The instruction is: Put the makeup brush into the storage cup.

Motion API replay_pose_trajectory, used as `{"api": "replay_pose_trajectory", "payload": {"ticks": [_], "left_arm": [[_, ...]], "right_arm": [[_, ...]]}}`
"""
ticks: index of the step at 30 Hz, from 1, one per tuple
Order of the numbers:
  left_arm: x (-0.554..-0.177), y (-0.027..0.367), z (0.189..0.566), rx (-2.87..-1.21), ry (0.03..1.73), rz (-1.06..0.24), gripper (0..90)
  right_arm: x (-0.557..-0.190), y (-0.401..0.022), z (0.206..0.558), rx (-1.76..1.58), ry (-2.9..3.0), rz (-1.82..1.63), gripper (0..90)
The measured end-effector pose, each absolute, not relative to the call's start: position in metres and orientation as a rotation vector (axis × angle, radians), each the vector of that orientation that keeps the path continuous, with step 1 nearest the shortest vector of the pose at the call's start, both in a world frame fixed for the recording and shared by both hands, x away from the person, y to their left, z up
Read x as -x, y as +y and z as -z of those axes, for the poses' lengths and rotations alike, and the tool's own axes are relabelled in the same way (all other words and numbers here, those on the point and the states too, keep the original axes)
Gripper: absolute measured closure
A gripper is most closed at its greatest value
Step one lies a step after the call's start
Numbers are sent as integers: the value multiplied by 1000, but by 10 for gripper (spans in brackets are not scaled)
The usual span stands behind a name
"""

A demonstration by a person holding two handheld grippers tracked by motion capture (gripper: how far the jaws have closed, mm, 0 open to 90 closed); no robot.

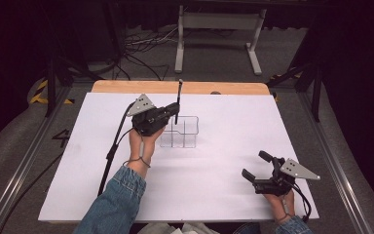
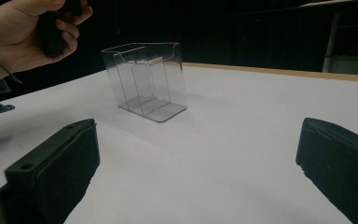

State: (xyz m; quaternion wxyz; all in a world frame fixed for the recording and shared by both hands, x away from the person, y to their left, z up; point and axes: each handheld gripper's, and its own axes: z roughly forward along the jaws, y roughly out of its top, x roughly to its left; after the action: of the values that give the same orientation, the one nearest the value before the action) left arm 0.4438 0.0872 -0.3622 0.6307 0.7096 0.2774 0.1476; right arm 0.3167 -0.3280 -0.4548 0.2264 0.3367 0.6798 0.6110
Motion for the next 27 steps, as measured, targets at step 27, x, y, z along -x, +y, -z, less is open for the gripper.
{"api": "replay_pose_trajectory", "payload": {"ticks": [27], "left_arm": [[-451, 80, 396, -1652, 702, -334, 835]], "right_arm": [[-317, -328, 455, -927, 1883, -1689, 0]]}}
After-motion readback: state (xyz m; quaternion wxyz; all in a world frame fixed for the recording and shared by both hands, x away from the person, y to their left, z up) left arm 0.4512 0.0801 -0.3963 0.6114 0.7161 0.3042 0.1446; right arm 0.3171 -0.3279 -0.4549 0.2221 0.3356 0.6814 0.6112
